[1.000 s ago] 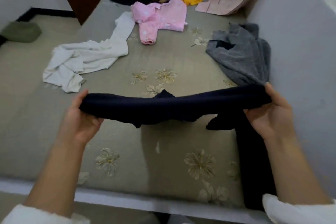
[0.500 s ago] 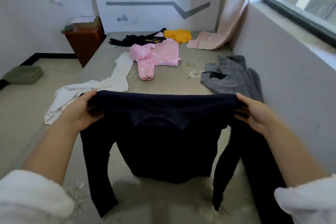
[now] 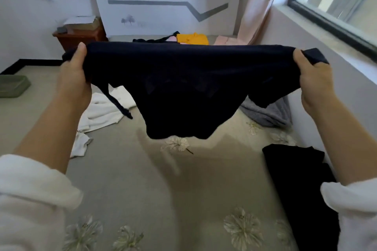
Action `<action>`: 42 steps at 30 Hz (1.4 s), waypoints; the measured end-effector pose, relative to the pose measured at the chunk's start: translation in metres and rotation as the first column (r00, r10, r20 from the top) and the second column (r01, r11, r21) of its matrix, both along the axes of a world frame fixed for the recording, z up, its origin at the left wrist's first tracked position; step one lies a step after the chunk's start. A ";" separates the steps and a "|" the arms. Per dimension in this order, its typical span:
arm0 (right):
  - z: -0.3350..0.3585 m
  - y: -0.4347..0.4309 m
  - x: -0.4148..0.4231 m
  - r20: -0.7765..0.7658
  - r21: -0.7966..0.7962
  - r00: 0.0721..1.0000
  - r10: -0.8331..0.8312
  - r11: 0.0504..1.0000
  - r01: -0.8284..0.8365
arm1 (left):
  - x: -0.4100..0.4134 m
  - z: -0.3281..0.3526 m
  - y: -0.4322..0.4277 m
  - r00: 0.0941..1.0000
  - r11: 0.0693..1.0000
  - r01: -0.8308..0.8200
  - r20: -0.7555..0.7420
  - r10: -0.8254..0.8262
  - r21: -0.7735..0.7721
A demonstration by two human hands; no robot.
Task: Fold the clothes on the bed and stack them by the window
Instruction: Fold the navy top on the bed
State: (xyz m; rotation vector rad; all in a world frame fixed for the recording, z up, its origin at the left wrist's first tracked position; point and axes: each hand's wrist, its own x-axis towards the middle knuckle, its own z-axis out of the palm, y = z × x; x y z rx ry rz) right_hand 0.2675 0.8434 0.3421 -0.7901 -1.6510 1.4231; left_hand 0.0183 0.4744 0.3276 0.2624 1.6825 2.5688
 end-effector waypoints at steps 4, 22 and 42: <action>-0.050 -0.021 0.023 0.073 0.069 0.997 -0.011 0.998 0.006 | 0.026 -0.052 -0.034 0.993 0.959 -0.121 -0.036 0.116 -0.256; -0.401 -0.180 0.124 0.816 -0.484 0.448 0.365 0.855 0.185 | 0.163 -0.402 -0.158 0.353 0.719 0.595 0.921 0.168 -0.359; -0.470 -0.296 0.104 0.660 -0.749 0.648 0.381 0.409 0.522 | 0.236 -0.453 -0.118 0.335 0.677 0.634 0.922 0.195 -0.373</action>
